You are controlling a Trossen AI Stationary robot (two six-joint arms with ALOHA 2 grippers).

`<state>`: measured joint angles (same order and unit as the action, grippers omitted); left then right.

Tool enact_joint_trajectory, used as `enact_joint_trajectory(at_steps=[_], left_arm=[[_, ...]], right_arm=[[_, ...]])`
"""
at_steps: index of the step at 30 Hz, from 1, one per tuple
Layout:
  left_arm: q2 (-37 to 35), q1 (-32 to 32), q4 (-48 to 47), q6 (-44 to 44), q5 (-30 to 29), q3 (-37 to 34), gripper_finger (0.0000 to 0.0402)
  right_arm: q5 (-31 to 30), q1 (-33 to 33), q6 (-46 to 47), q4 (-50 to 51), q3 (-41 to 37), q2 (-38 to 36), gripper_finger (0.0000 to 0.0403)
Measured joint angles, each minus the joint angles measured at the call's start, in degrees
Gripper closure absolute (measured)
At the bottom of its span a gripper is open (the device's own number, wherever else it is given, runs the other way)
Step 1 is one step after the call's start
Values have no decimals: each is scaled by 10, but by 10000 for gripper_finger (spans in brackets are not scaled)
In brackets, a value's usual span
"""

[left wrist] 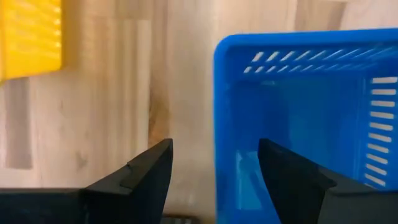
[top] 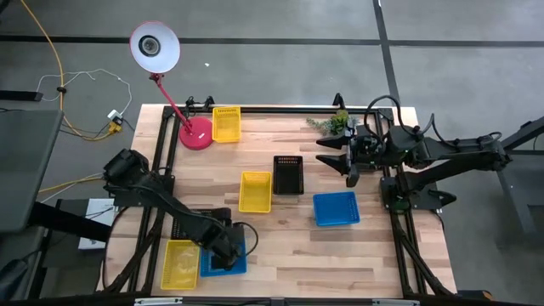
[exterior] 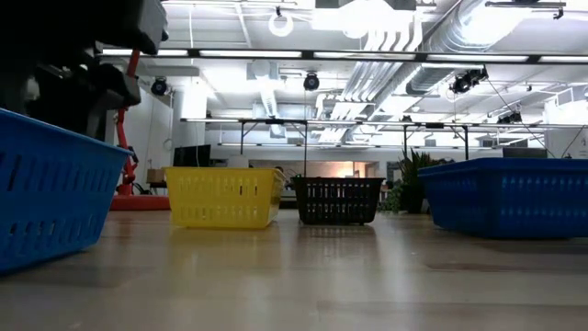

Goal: Stack baskets by color
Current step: Stack the bottom blue bin on the top blue bin

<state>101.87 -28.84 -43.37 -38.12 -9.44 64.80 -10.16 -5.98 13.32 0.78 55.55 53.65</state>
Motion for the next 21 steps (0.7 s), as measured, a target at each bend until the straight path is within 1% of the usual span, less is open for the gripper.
enact_joint_trajectory(at_steps=[3,5,7,11,12,16,18,21], left_arm=[[13,8,0,3,28,0,189],[23,12,1,3,38,0,213],[29,12,-5,3,39,0,252],[26,14,0,13,45,0,367],[21,16,0,14,46,0,384],[-26,33,-6,33,40,15,393],[-58,46,-5,45,26,30,399],[-111,74,7,61,-14,62,400]], right_arm=[[-6,0,-1,0,0,0,183],[-9,0,-1,0,0,0,183],[-10,0,-1,-1,0,0,183],[-10,0,-1,-2,0,0,183],[-10,0,-1,-2,0,0,183],[-10,0,1,-29,0,0,183],[-6,0,1,-55,0,-1,183],[-3,0,1,-109,0,-3,183]])
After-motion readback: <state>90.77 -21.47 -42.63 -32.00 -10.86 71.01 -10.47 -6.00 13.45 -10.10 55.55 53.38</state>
